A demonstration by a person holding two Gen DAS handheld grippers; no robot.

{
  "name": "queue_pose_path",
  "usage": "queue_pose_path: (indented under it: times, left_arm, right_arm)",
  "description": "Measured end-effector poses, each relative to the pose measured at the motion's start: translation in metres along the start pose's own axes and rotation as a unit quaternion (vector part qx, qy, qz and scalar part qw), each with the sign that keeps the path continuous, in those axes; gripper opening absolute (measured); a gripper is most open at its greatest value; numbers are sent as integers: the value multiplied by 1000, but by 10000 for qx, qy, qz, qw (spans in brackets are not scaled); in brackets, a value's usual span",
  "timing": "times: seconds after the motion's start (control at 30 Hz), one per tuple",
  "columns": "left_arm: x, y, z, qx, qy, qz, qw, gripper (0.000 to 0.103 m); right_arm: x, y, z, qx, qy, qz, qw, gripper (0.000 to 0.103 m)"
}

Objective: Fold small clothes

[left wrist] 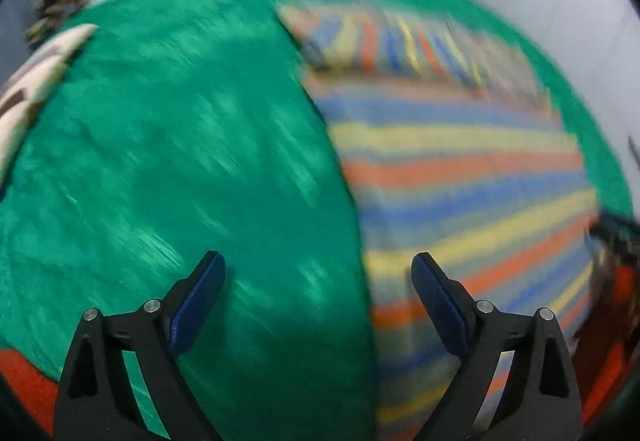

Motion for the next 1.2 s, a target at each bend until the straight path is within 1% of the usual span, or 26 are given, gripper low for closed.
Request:
queue_pose_path:
  times: [0.03,0.07,0.1,0.17,0.2,0.23,0.27,0.3,0.33,0.37,0.43,0.47,0.53,0.67,0.73,0.77,0.97,1.2]
  left_arm:
    - [1,14,9,83,103,-242,9996,98]
    - [2,28,20,162,206,-428,9987,100]
    - [-2,46,33,239,309,-576,9976,100]
    - [-18,77,63,411,538,-738,9950,100]
    - [-26,85,75,489,640,-729,9941,100]
    - [-40,92,90,567,775,-623,9934,100]
    - [-61,91,106,673,908,-359,9929,101]
    - [-77,86,117,788,943,-80,9924,103]
    - [-90,82,125,811,813,-7,9934,103]
    - [-86,83,125,717,786,-288,9939,103]
    - [-80,81,120,633,900,-415,9931,103]
    - [-82,79,117,561,1022,-382,9924,103]
    - [-86,79,116,496,1116,-322,9920,103]
    - [-89,84,119,575,1010,-356,9926,103]
    - [-87,83,117,556,1031,-357,9925,103]
    - [-82,75,114,548,1036,-362,9924,103]
    - [-77,75,115,553,1032,-359,9925,103]
    - [-78,75,115,555,1032,-358,9925,103]
  right_arm:
    - [4,5,-7,-130,-78,-151,9998,83]
    - [9,10,-16,-281,-194,-323,9989,83]
    - [11,17,-27,-450,-361,-515,9970,83]
    - [11,23,-46,-702,-665,-641,9933,83]
    - [8,25,-57,-862,-743,-619,9916,83]
    - [5,25,-64,-999,-751,-578,9905,83]
    - [2,25,-69,-1136,-731,-522,9895,83]
    - [-1,23,-73,-1252,-698,-454,9886,83]
    - [-4,21,-75,-1311,-680,-398,9882,83]
    - [-6,20,-76,-1337,-666,-351,9882,83]
    - [-9,20,-78,-1328,-648,-321,9885,83]
    - [-8,19,-77,-1316,-652,-339,9886,83]
    - [-8,19,-78,-1310,-644,-371,9886,83]
    - [-7,19,-78,-1394,-595,-404,9876,83]
    - [-7,22,-76,-1441,-507,-418,9874,83]
    - [-8,23,-75,-1438,-480,-413,9876,83]
    - [-2,23,-65,-1295,-386,-505,9895,83]
    - [-2,14,-78,-1531,-374,-431,9866,83]
Point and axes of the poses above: each gripper's, at about its wrist camera, not at the fingertips, and x roughly against the way its jaws point, z to its left, y to its top, the point moved 7 cm from there along -x, roughly the way its jaws point, and after that the axes turned 12 degrees about -y, right-handed, at the moved point
